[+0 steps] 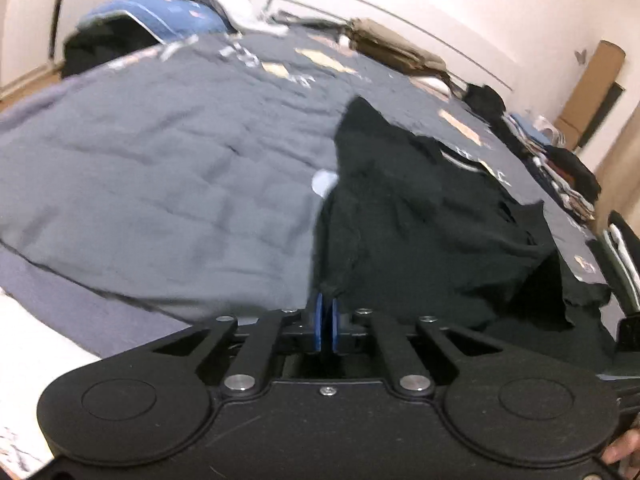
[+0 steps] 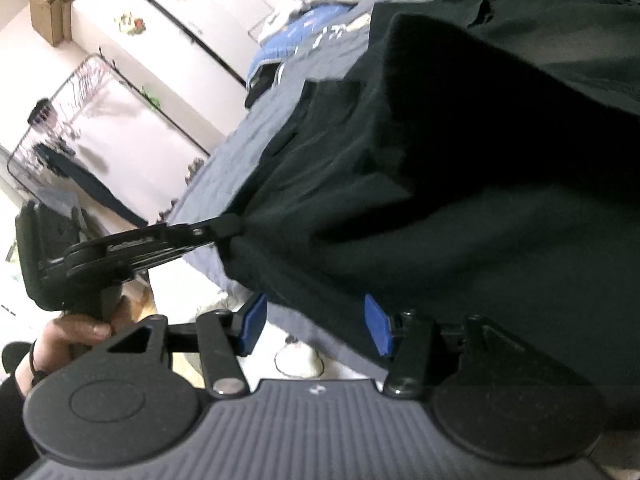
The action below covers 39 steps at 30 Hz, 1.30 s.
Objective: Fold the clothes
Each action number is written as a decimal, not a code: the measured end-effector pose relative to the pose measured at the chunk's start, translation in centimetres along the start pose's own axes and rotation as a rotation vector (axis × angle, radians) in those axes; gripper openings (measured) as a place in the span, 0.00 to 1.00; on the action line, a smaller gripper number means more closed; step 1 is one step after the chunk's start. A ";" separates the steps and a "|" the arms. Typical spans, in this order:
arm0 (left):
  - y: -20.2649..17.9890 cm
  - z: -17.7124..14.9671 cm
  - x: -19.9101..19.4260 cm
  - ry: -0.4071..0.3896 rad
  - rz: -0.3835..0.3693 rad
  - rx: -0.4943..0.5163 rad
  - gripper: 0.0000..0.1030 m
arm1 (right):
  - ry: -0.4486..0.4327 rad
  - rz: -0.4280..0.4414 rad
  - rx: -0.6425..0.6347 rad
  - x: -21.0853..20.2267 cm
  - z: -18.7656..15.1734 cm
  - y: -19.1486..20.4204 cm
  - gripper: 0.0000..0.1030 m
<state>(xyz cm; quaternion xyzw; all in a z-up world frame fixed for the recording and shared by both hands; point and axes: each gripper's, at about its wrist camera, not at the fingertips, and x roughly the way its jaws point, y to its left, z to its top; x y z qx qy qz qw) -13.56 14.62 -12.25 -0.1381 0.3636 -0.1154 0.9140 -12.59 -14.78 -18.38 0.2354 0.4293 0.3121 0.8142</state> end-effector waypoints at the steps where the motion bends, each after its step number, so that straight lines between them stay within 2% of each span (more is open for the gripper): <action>1: 0.3 -0.1 0.1 0.019 0.002 -0.013 0.05 | -0.006 0.000 0.007 -0.1 0.1 -0.2 0.52; 3: 0.6 -0.4 -0.1 0.026 -0.002 -0.036 0.05 | -0.018 0.001 0.021 -0.4 0.3 -0.5 0.52; 5: -0.3 -0.1 -0.4 0.007 0.022 0.029 0.06 | -0.030 0.000 0.032 -0.7 0.4 -0.7 0.52; 6: -0.5 0.0 -0.6 -0.003 0.034 0.030 0.08 | -0.034 -0.003 0.032 -0.8 0.4 -0.8 0.52; 8: -0.2 0.4 -1.2 -0.051 0.048 -0.009 0.08 | -0.048 -0.012 0.030 -1.1 0.4 -0.9 0.52; 14: -1.0 1.7 -1.3 -0.116 0.025 -0.008 0.10 | -0.099 -0.073 0.035 -3.0 1.0 -1.7 0.52; 16: -1.9 1.9 -1.0 -0.127 0.018 0.018 0.22 | -0.126 -0.106 0.032 -4.3 1.3 -1.9 0.52; 17: -2.3 2.1 -0.8 -0.128 0.010 0.026 0.35 | -0.140 -0.126 0.028 -5.1 1.4 -2.0 0.52; 18: -2.9 2.1 -0.5 -0.130 -0.003 0.043 0.38 | -0.155 -0.145 0.020 -5.9 1.4 -2.0 0.52; 24: -6.8 1.9 0.6 -0.131 -0.059 0.154 0.44 | -0.212 -0.307 -0.087 -11.0 1.8 -2.6 0.52; 31: -9.6 1.7 1.8 -0.110 -0.102 0.174 0.47 | -0.088 -0.442 -0.128 -15.2 2.1 -7.1 0.52; 33: -10.2 1.8 1.7 -0.119 -0.115 0.194 0.47 | -0.115 -0.449 -0.086 -17.1 2.3 -8.2 0.52; 35: -10.4 2.1 1.1 -0.141 -0.117 0.222 0.49 | -0.188 -0.424 -0.035 -19.8 2.3 -9.3 0.52; 36: -10.5 2.4 1.1 -0.144 -0.113 0.229 0.51 | -0.218 -0.424 -0.036 -20.7 2.5 -9.6 0.52; 39: -10.9 3.5 1.5 -0.158 -0.094 0.272 0.53 | -0.232 -0.493 -0.126 -21.2 3.8 -10.1 0.53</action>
